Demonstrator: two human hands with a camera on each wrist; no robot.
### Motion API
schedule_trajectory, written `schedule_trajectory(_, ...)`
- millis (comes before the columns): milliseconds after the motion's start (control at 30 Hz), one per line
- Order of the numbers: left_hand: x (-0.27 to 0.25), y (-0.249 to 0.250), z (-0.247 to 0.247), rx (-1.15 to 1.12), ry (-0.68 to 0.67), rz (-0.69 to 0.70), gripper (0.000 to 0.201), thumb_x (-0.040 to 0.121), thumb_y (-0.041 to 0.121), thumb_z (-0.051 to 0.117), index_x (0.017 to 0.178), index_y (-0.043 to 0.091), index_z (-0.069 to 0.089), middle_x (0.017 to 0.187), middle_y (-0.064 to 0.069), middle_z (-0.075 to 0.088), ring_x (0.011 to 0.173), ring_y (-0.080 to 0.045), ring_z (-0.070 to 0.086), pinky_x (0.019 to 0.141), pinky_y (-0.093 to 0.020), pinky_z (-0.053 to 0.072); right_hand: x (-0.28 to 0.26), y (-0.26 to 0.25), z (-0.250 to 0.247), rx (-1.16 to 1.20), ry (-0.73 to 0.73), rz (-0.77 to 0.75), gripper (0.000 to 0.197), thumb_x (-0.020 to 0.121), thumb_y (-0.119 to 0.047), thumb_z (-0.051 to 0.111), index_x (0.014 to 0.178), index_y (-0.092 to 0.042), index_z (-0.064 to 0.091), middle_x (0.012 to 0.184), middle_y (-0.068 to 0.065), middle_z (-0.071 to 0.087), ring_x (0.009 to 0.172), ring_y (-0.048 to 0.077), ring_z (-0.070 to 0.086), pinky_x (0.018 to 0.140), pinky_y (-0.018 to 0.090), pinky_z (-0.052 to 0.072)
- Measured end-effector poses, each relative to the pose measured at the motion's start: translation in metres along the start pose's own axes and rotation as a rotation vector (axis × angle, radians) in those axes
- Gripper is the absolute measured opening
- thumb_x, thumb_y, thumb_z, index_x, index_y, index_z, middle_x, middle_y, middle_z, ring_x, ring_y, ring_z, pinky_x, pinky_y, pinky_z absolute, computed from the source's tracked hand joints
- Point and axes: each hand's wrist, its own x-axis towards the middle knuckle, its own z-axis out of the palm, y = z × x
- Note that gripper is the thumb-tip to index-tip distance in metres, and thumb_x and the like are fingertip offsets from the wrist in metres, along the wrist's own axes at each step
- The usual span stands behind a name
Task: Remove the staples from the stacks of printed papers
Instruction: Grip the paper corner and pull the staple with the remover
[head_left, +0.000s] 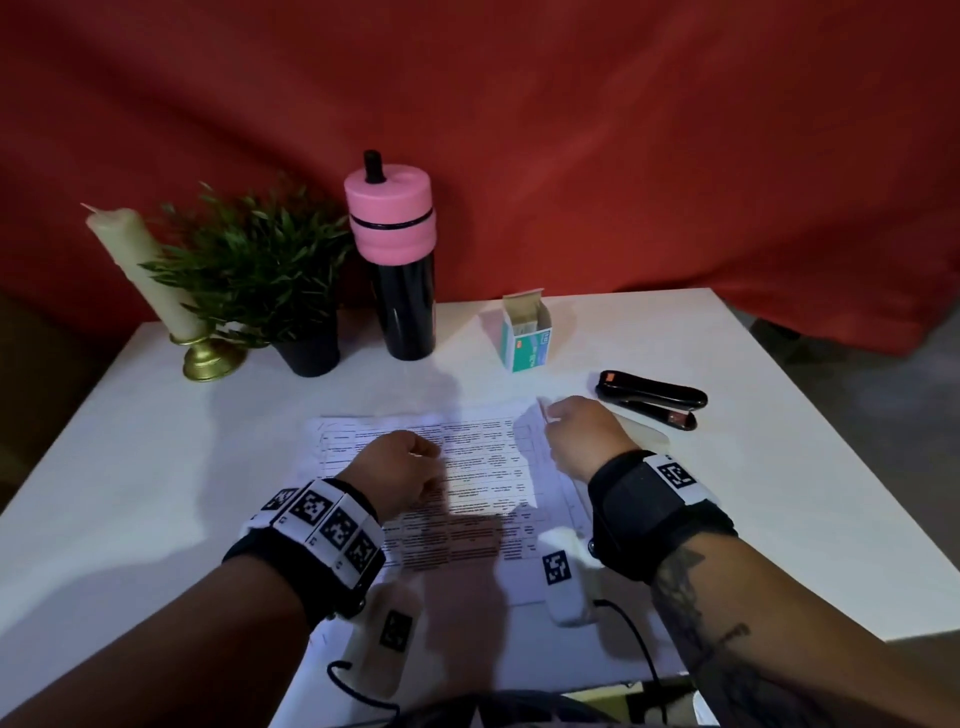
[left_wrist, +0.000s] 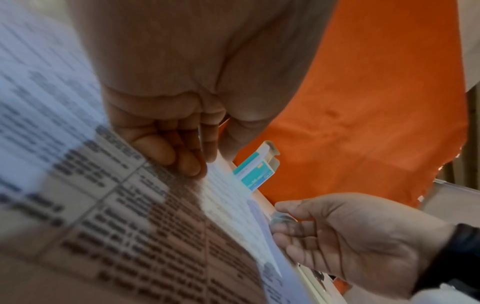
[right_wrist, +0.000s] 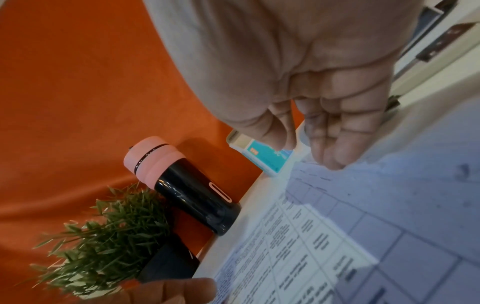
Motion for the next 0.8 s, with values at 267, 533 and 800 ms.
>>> schedule_trajectory(267,0.003,-0.012,-0.011,-0.093,-0.142,0.028,0.016,0.085,0.002,0.057,0.100,0.008,0.060,0.080,-0.008,0.063,0.063,-0.019,0.055,0.055,-0.025,0.044,-0.004,0.005,0.013,0.183,0.114,0.004,0.009,0.086,-0.005,0.057,0.079,-0.010,0.056,0.086,0.005,0.048,0.071,0.018,0.047,0.064,0.024,0.032)
schedule_trajectory(533,0.000,-0.018,-0.021,0.134,0.263,0.298,0.031,0.088,0.020,0.057,0.119,0.019,0.058,0.104,-0.006,0.063,0.084,-0.020,0.061,0.072,-0.025,0.050,-0.007,0.015,0.012,0.348,0.137,-0.014,0.022,0.093,-0.017,0.056,0.110,-0.010,0.067,0.119,0.017,0.067,0.111,0.041,0.060,0.100,0.047,0.045)
schedule_trajectory(800,0.033,-0.012,-0.076,-0.316,0.469,0.298,0.086,0.056,0.047,0.080,0.131,0.020,0.048,0.118,-0.001,0.065,0.109,-0.020,0.063,0.095,-0.042,0.052,-0.017,0.022,-0.025,0.741,-0.061,-0.138,0.029,0.102,-0.013,0.047,0.127,-0.012,0.059,0.130,-0.001,0.063,0.124,0.018,0.056,0.113,0.042,0.035)
